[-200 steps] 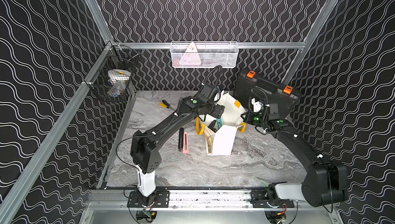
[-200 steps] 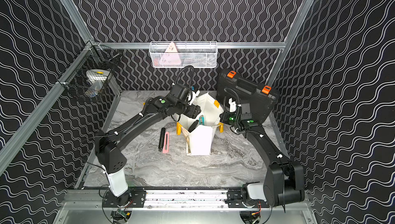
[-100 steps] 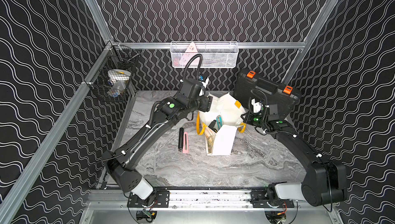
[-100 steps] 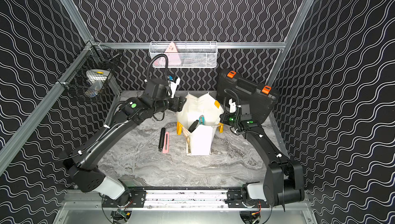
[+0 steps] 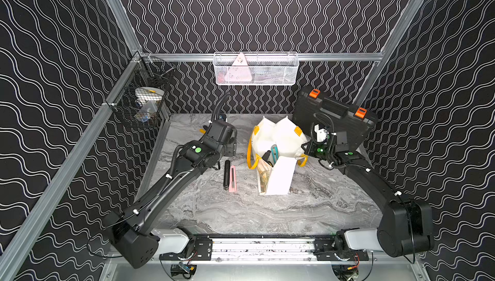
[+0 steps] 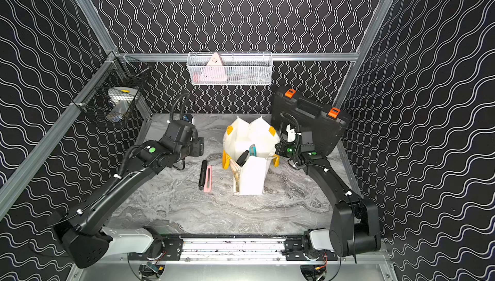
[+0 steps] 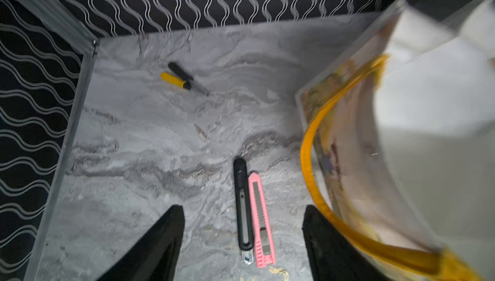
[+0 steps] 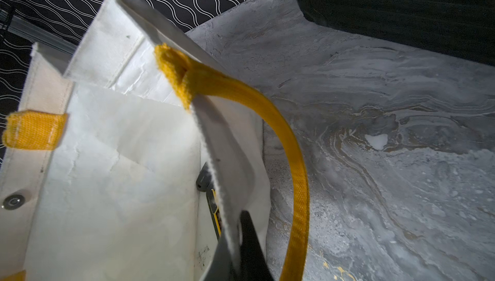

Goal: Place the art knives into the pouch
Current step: Pick up the utility knife at the center of the board.

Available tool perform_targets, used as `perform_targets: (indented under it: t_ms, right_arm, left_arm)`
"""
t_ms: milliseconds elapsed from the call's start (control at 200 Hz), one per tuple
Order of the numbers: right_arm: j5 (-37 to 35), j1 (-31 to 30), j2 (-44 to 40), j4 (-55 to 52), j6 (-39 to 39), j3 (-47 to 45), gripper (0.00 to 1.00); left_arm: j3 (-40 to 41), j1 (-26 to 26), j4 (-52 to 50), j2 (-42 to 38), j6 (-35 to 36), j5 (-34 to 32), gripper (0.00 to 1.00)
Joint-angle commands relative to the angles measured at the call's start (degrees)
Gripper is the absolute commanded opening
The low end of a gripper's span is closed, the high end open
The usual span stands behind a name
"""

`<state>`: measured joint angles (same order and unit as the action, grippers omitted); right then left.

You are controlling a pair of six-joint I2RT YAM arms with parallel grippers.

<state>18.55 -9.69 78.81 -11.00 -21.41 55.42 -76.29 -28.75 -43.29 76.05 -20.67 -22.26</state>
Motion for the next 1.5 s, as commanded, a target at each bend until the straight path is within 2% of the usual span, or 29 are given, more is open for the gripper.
perform_targets:
  t_ms: [0,135,395,660,991,1496]
  right_arm:
    - [0.24,-0.07,-0.04,0.61,0.64,-0.13,0.0]
    - [0.1,-0.02,0.13,0.85,0.66,-0.41,0.0]
    - [0.55,-0.06,0.82,1.74,0.23,-0.86,0.0]
    - [0.34,-0.06,1.08,2.15,0.14,-1.35,0.0]
    - [0.26,-0.06,0.82,1.99,0.14,-1.54,0.0]
    - [0.2,-0.06,0.69,1.92,0.22,-1.54,0.0]
  left_arm:
    - [4.88,1.2,0.4,0.94,-3.45,-0.01,0.74]
    - [10.57,2.56,3.87,2.22,-5.88,3.87,0.74]
    - [15.84,2.47,8.51,4.58,-9.43,8.39,0.71]
    - [22.47,-0.03,14.04,7.67,-11.85,11.34,0.71]
    - [23.71,-3.04,19.9,13.63,-12.49,14.76,0.69]
    - [25.13,-3.07,22.89,18.69,-12.95,15.19,0.69]
